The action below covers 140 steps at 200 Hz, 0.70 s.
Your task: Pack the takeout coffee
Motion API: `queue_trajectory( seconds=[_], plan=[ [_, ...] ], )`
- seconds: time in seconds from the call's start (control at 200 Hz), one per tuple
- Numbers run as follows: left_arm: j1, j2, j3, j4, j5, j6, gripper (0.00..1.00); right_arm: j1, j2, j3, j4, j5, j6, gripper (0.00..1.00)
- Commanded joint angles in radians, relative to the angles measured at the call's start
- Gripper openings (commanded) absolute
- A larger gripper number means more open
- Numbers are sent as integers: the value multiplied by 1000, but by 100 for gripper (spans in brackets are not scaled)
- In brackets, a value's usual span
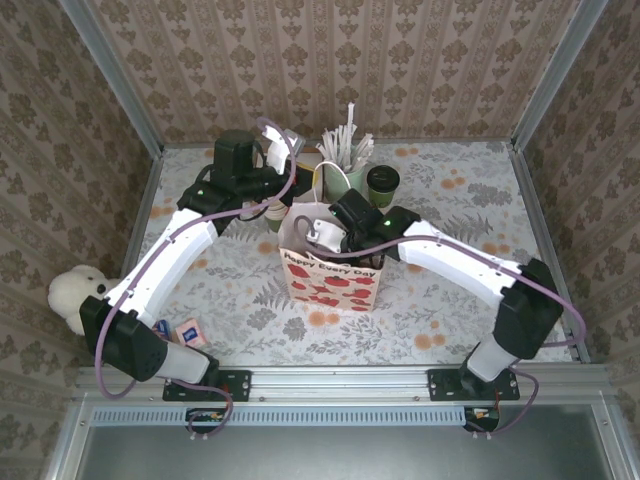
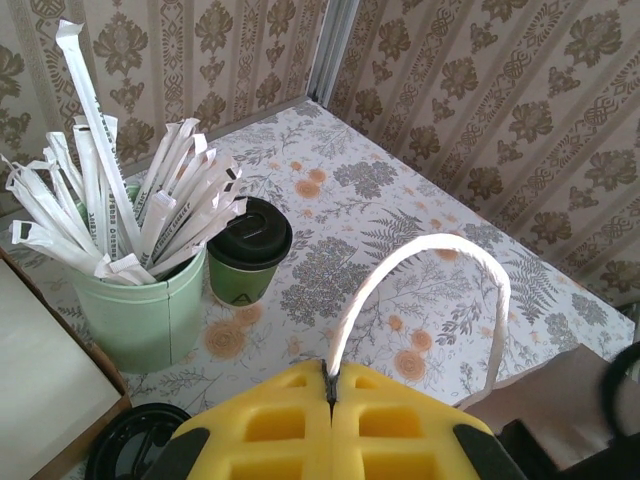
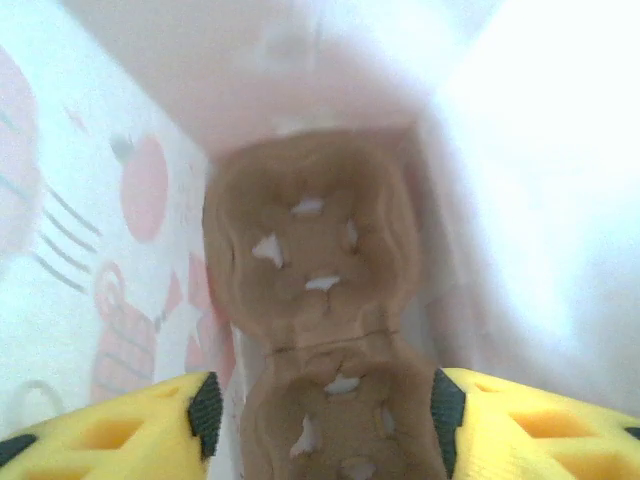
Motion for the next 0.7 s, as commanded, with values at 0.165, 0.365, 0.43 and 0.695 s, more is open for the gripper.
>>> queue_trajectory(
  seconds=[0.165, 0.365, 0.43, 0.695],
  plan=[
    [9, 8, 24, -9, 23, 16, 0, -18, -214, -18, 165, -53, 80, 86],
    [9, 9, 23, -8, 22, 14, 0, -42, -342, -23, 182, -69, 112, 100],
    [9, 8, 21, -10, 22, 16, 0, -62, -396, -44, 194, -35, 119, 100],
    [9, 11, 22, 5, 47, 6, 0, -253, -438, -71, 104, 58, 164, 97]
  ],
)
